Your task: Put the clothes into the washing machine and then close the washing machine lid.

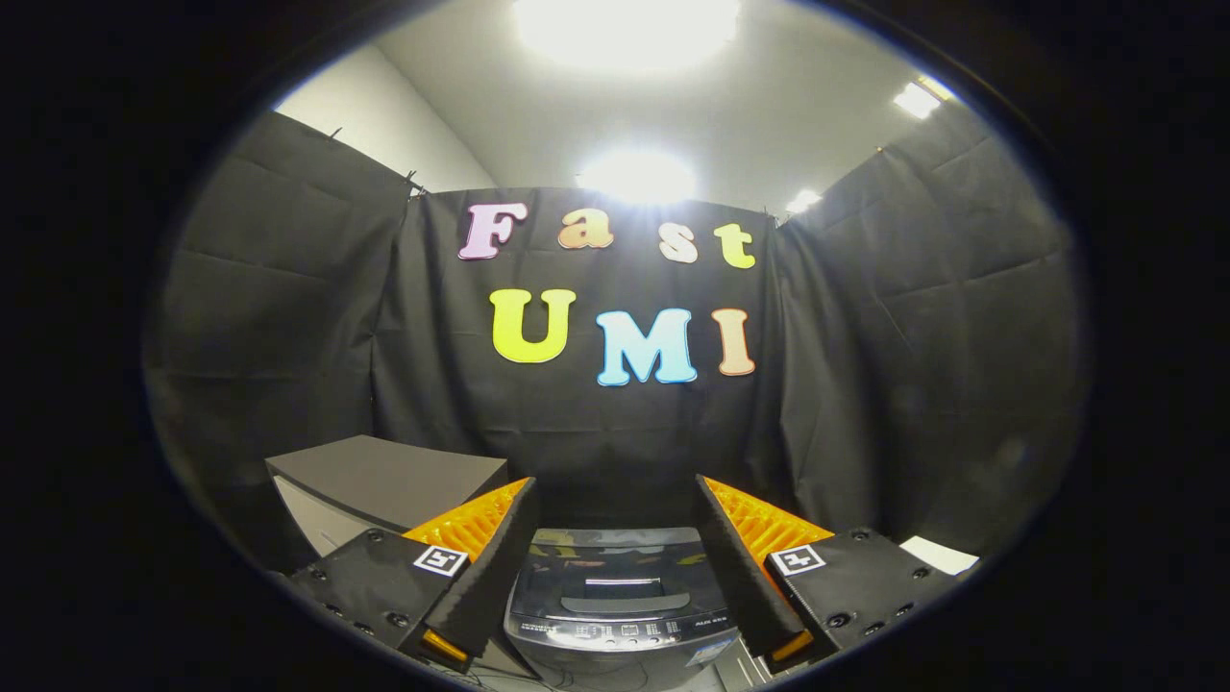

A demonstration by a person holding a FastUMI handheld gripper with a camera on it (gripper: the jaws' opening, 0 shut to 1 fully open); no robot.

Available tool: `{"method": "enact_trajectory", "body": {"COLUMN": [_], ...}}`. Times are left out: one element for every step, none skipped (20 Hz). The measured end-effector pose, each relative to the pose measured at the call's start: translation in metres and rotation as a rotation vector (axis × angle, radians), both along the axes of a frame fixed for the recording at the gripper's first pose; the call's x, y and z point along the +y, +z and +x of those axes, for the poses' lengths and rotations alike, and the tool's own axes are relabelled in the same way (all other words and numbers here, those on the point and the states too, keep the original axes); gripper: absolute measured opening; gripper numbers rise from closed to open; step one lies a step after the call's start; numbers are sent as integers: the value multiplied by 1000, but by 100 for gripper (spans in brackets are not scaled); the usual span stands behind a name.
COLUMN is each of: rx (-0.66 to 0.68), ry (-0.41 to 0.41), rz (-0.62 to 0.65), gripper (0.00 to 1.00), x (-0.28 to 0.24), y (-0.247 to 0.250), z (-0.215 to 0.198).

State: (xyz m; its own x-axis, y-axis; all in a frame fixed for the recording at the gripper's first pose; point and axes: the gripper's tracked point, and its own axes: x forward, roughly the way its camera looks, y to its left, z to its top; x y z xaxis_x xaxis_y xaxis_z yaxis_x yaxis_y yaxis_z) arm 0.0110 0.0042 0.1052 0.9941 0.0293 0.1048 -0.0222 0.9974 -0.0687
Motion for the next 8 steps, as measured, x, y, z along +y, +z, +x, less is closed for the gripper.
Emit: {"method": "enact_trajectory", "body": {"rx": [1,4,4,5,6,5,7,4], "ry": [-1,-2,-4,-4,-3,-2,-2,-3], "rz": [2,3,2,1,2,1,0,0], "gripper": [98,98,98,98,98,99,99,99], "x": [1,2,4,5,8,9,10,10], "y": [0,-1,0,-1,-1,-1,-1,-1], "z": [-1,0,0,0,-1,0,-1,-1]}}
